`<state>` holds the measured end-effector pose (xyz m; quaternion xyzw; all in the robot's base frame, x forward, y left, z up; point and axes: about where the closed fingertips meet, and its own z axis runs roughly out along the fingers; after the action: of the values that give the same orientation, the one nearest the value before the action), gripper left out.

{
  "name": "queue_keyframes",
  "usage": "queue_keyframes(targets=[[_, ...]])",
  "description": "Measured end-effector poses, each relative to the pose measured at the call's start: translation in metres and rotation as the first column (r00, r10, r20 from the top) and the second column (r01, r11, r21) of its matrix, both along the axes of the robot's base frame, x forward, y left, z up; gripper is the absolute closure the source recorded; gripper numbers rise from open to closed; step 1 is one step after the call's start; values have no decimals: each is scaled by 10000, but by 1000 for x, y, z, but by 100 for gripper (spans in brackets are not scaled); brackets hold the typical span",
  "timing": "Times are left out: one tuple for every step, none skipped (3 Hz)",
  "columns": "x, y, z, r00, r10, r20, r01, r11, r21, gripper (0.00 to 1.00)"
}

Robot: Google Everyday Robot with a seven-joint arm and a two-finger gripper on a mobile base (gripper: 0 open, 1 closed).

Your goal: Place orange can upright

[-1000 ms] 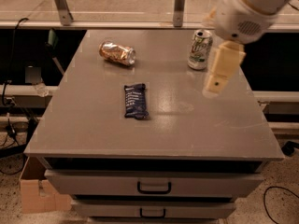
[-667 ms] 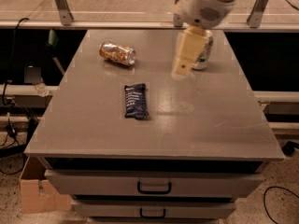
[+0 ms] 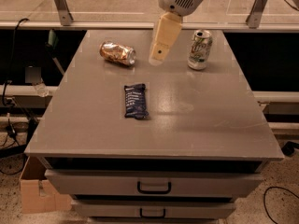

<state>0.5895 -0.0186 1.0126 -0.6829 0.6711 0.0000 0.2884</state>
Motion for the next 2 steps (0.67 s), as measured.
queue_keyframes(targets=[[6, 2, 0, 9999, -109, 15, 108, 9993, 347, 0], [48, 27, -9, 9991, -387, 168, 373, 9962, 789, 0]])
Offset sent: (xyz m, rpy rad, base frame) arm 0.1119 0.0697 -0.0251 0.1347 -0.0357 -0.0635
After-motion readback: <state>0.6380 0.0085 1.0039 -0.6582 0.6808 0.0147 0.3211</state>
